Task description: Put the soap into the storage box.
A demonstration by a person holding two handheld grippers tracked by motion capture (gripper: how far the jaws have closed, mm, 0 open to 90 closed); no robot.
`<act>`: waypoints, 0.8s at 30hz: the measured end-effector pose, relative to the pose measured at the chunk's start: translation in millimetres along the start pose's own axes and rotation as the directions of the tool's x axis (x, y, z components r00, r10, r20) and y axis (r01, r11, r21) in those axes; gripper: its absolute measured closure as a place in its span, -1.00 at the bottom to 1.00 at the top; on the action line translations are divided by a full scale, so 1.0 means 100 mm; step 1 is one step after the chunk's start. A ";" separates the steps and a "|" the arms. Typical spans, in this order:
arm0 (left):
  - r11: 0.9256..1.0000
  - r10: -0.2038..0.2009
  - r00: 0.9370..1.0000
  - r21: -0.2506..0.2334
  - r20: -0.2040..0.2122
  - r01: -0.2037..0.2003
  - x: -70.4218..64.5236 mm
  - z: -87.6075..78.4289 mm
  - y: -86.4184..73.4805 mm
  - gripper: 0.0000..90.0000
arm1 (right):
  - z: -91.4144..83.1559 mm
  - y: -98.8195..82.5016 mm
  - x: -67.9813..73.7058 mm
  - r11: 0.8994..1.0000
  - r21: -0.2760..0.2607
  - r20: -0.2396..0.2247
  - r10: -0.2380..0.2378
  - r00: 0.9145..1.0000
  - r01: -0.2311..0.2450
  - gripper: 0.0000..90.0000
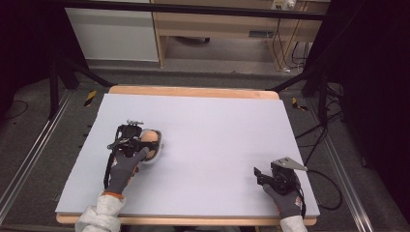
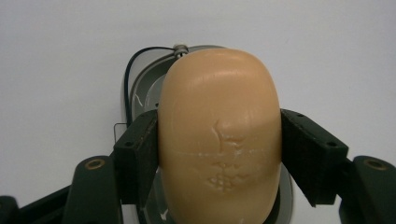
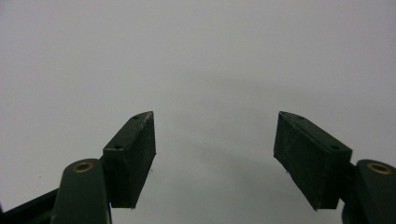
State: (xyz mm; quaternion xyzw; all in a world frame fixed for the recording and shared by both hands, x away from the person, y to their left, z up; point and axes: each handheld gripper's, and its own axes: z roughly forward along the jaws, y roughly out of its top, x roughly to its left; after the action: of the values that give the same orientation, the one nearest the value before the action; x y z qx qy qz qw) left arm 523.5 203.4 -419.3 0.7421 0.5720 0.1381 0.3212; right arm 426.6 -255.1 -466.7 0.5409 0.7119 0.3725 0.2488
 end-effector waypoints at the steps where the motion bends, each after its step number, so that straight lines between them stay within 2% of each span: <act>1: 1.000 0.000 1.000 0.000 0.000 0.000 0.00 0.00 0.00 -0.29 | 0.00 0.00 0.00 1.000 0.000 0.000 0.000 1.000 0.000 -0.34; 14: 1.000 -0.011 1.000 -0.006 0.001 0.011 0.02 0.01 -0.01 -0.29 | 0.00 0.00 0.00 1.000 -0.002 0.002 -0.004 1.000 0.004 -0.35; 18: 0.999 -0.012 1.000 -0.032 0.013 0.012 0.01 -0.03 -0.01 -0.29 | 0.00 0.00 0.00 1.000 -0.003 0.004 -0.006 1.000 0.006 -0.35; 24: 0.999 0.007 1.000 -0.042 0.019 -0.006 -0.04 -0.05 0.00 -0.31 | 0.00 0.00 0.00 1.000 -0.004 0.004 -0.007 1.000 0.007 -0.35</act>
State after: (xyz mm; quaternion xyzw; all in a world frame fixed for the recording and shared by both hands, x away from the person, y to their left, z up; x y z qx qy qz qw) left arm 519.1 201.7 -415.1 0.7384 0.5633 0.1438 0.3416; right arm 426.5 -255.1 -466.9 0.5386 0.7124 0.3723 0.2525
